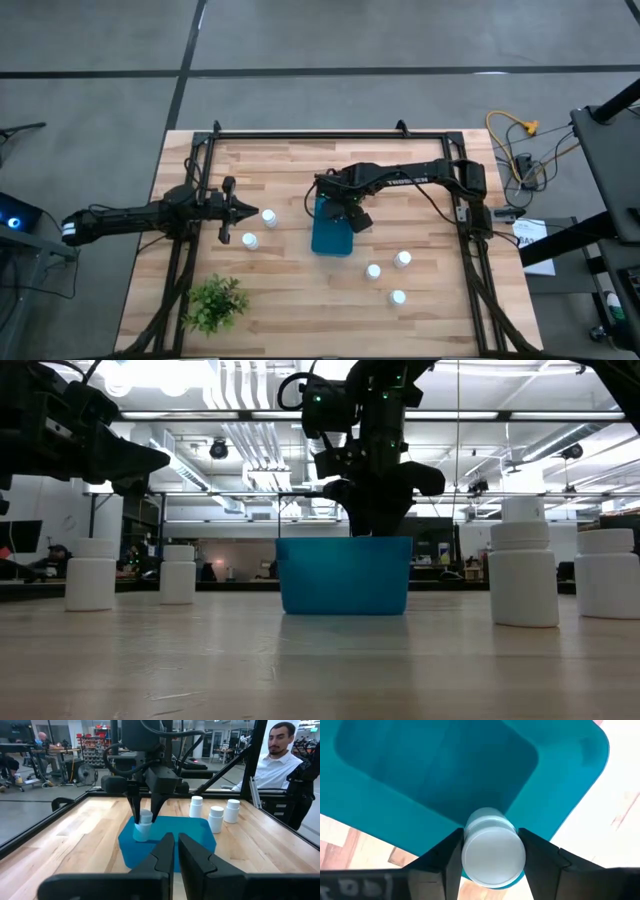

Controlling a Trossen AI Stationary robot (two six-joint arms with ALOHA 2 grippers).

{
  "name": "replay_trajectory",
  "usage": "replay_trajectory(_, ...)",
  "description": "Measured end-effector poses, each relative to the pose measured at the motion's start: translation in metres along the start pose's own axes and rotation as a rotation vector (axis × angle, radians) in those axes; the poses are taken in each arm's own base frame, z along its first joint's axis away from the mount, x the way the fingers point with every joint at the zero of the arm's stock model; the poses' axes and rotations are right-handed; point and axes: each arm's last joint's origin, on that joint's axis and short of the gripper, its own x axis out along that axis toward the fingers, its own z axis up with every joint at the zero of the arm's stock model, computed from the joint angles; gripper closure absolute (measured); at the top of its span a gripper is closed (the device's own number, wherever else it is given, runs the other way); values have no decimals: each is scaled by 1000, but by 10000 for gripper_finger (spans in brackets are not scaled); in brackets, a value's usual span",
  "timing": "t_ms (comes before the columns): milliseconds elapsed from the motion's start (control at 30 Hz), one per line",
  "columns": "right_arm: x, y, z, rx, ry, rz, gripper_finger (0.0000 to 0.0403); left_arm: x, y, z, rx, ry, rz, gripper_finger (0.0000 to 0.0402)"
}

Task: Pick and place pill bottles into a basket
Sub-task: Put the medicine bottle into the blue bin

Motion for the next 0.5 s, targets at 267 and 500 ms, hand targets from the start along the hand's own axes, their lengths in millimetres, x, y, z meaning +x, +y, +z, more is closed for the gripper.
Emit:
replay_trajectory(267,0,0,0,-1,1,1,238,0,0,0,0,0,0,394)
replay_trajectory(500,0,1,-1,3,11,9,237,0,0,0,0,0,0,394)
